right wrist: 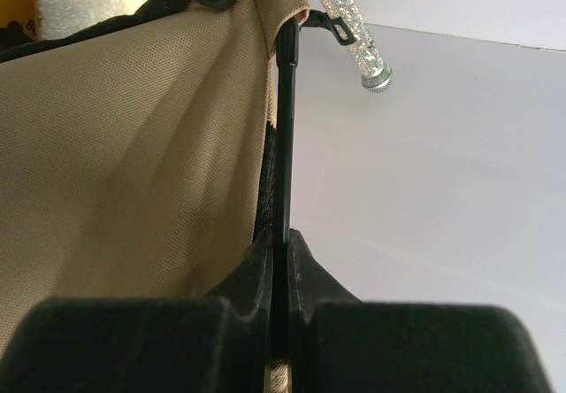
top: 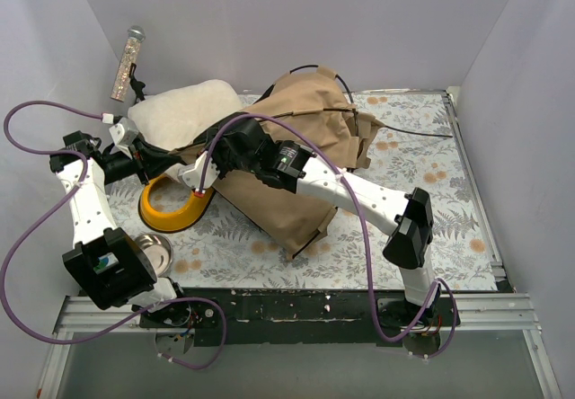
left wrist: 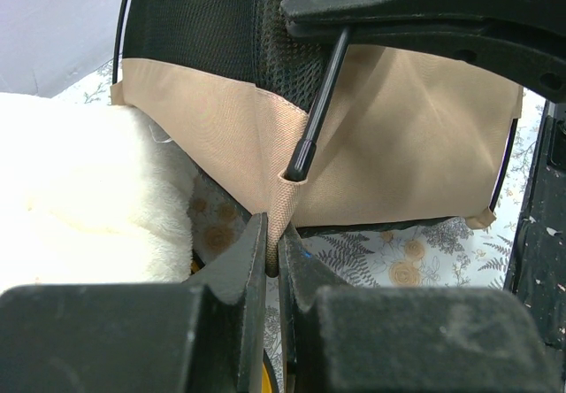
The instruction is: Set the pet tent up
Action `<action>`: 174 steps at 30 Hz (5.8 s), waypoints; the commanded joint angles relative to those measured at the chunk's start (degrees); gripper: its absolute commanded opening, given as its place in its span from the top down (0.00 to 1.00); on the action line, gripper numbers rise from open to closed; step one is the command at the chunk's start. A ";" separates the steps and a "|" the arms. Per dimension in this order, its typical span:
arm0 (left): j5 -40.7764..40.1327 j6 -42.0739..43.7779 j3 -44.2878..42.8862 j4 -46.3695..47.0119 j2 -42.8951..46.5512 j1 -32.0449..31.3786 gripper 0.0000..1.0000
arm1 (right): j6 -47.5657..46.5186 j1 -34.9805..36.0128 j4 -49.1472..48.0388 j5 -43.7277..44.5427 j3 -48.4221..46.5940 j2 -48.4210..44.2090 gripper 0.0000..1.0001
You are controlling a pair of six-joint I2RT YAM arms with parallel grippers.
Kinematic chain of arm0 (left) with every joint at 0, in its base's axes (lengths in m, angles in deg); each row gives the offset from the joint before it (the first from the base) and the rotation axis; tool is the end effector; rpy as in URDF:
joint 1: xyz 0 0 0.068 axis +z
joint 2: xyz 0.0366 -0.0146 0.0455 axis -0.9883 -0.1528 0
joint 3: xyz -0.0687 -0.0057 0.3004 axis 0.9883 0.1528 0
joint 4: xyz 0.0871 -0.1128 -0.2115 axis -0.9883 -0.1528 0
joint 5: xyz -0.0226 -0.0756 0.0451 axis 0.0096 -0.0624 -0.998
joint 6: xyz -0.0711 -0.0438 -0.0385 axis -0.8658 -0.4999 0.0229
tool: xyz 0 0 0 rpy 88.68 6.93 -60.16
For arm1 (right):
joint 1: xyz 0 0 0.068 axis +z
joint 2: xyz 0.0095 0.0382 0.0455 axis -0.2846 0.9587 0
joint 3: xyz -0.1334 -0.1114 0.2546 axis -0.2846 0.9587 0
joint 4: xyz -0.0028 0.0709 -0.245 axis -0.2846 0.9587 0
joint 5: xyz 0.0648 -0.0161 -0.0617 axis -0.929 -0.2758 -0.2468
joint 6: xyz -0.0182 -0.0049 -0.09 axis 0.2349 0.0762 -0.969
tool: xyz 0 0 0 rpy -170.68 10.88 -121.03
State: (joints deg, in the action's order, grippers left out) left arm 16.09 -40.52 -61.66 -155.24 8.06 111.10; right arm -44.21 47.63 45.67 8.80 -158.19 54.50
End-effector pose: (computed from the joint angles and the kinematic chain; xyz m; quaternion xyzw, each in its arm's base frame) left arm 0.2371 0.0416 0.3734 0.1071 0.7301 -0.5248 0.4244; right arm 0.2362 0.4598 0.4190 -0.7663 0.2512 -0.1684 0.5669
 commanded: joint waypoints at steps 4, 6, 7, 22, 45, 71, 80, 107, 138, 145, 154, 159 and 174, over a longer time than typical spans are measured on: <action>13.51 0.02 -2.77 -1.08 1.03 0.88 1.00 | -6.92 -2.38 7.59 6.41 -2.07 1.66 0.99; 13.16 -0.07 -2.86 -1.08 1.12 0.17 1.00 | -7.01 -2.20 7.42 5.97 -2.25 1.84 0.99; 12.73 -0.15 -2.86 -1.00 0.95 -0.18 1.00 | -7.10 -2.02 6.98 5.79 -2.25 1.92 0.99; 8.59 0.99 -3.47 -1.00 0.50 -4.48 0.96 | -10.87 0.09 7.33 0.78 0.92 0.78 0.99; 3.58 0.81 -2.60 -1.00 1.38 -11.61 0.74 | -13.34 3.51 4.08 -4.05 4.95 2.19 0.99; -11.62 -73.72 -7.60 52.36 -2.30 -2.20 0.14 | 14.87 2.81 30.51 -14.50 4.43 -10.02 0.14; -16.01 -69.16 -9.01 46.21 0.85 -5.27 0.13 | 27.86 -3.49 24.30 -17.94 1.11 -18.38 0.13; -21.81 -67.39 -11.38 40.76 7.27 -17.58 0.13 | 3.10 -55.99 33.51 -46.84 12.87 -18.47 0.22; -29.38 -90.15 -18.43 60.95 7.44 -17.76 0.17 | 70.47 -60.65 -0.74 -30.62 38.61 -51.68 0.99; -26.92 -89.99 -11.83 64.13 11.75 -17.85 0.18 | 96.50 -55.47 -12.70 -12.43 44.60 -56.35 0.99; -24.99 -89.81 -11.47 64.48 11.93 -17.85 0.18 | 105.66 -42.11 -1.55 9.56 26.94 -48.09 0.99; -23.50 -89.01 -11.91 64.40 10.97 -17.85 0.18 | 107.16 -35.52 -0.33 21.50 22.45 -46.77 0.99; -20.76 -82.87 -4.97 52.37 12.54 -17.76 0.20 | 138.78 -35.77 13.74 16.96 33.34 -44.84 0.99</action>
State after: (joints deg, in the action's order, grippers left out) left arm -4.65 -127.44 -68.76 -96.51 18.42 93.46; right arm 83.17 11.72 60.42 26.66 -124.68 7.53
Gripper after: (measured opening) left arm 0.807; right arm 0.068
